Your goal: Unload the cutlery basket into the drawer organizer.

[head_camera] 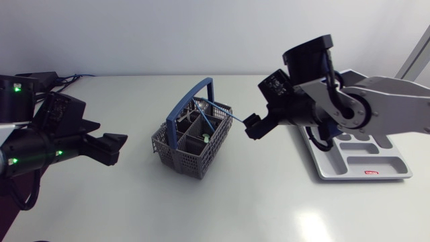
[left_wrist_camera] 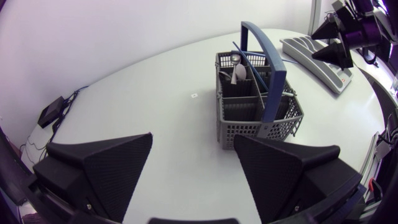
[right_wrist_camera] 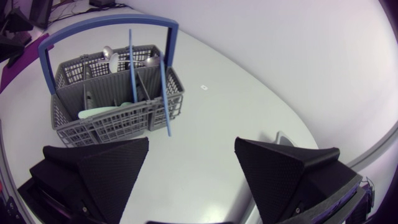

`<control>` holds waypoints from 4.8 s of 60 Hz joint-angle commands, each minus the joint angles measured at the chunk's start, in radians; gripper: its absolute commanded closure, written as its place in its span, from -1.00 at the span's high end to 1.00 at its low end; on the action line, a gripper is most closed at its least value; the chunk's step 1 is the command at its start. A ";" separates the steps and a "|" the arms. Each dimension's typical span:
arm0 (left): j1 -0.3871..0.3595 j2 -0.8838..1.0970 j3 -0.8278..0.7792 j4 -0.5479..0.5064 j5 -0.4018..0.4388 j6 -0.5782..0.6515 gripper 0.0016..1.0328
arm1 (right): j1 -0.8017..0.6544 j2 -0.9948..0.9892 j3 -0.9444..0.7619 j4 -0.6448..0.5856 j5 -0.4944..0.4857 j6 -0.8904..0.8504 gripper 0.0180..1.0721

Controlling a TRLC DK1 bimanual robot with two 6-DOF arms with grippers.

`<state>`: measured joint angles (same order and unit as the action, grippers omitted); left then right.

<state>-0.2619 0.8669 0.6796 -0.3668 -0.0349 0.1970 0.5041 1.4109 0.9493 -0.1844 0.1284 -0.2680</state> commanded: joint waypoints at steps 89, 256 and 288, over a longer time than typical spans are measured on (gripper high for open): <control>-0.123 -0.003 0.040 0.049 -0.003 0.167 0.82 | 0.076 0.195 0.184 -0.040 0.071 -0.412 -0.89; -0.689 0.388 0.098 0.333 -0.307 0.605 -0.93 | 0.312 -0.569 -0.161 -0.233 0.192 -0.211 0.65; -0.620 0.537 0.330 0.281 -0.217 0.117 -0.93 | -0.058 -0.457 -0.021 -0.237 -0.454 0.216 0.65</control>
<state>-0.8951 1.3788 0.9535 -0.0731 -0.2657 0.3962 0.4397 0.9222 0.8989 -0.4286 -0.3042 -0.1051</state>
